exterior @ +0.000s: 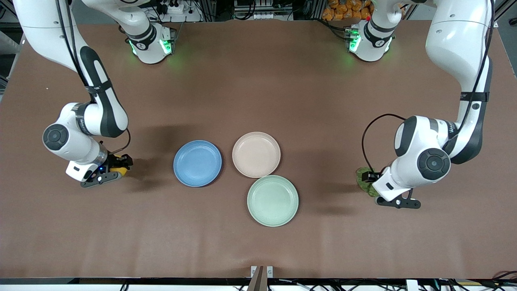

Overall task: Pick lemon and lettuce from blue and beige plates
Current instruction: 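Lift the lemon with the right gripper while the left gripper carries lettuce away, then open the left gripper to drop the lettuce beside the plates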

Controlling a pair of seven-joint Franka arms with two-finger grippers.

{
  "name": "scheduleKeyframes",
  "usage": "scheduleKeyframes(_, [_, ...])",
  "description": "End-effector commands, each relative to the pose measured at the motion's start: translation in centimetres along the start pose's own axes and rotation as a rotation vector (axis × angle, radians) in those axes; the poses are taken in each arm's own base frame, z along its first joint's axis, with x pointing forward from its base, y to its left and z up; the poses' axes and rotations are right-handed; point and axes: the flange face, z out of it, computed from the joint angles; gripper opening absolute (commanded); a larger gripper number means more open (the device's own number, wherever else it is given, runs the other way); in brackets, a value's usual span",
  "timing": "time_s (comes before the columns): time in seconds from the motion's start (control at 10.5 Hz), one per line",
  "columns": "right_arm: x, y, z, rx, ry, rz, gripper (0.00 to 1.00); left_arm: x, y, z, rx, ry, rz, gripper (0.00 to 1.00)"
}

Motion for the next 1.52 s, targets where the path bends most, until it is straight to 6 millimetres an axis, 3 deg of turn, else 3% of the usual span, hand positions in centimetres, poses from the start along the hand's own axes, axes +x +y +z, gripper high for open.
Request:
scheduleKeyframes(0.0, [-1.5,0.3,1.4,-0.013,0.022,-0.011,0.46,-3.5,1.6,-2.0,-0.003,-0.021,-0.083,1.0])
scheduleKeyframes(0.1, [-1.6,0.3,2.0,-0.011,0.018,-0.005,0.46,-4.6,2.1,-1.9,-0.006,-0.037,-0.137,1.0])
scheduleKeyframes(0.29, [-1.7,0.3,4.0,-0.024,0.032,-0.004,0.48,-8.6,2.6,-1.9,0.008,-0.035,-0.145,1.0])
scheduleKeyframes(0.48, [-1.6,0.3,4.2,-0.026,0.033,-0.003,0.52,-12.4,1.9,-2.7,0.003,-0.018,-0.151,1.0])
scheduleKeyframes(0.57, [-1.6,0.3,4.4,-0.026,0.031,-0.004,0.57,-14.0,1.6,-3.3,0.011,-0.017,-0.136,1.0])
scheduleKeyframes(0.67, [-1.6,0.2,4.5,-0.025,0.03,-0.001,0.73,-15.6,0.6,-4.0,-0.009,-0.015,-0.153,1.0])
scheduleKeyframes(0.76, [-1.5,0.1,4.5,-0.024,0.031,0.001,1.0,-16.1,0.0,-5.8,-0.044,0.009,-0.184,1.0])
scheduleKeyframes(1.14, [-1.1,-0.1,3.7,-0.02,0.029,-0.002,1.0,-15.4,-0.1,-10.6,-0.061,0.1,-0.201,1.0])
scheduleKeyframes(1.43, [0.8,0.1,0.6,0.018,-0.035,-0.008,1.0,-14.2,0.7,-15.8,-0.056,0.21,-0.182,1.0])
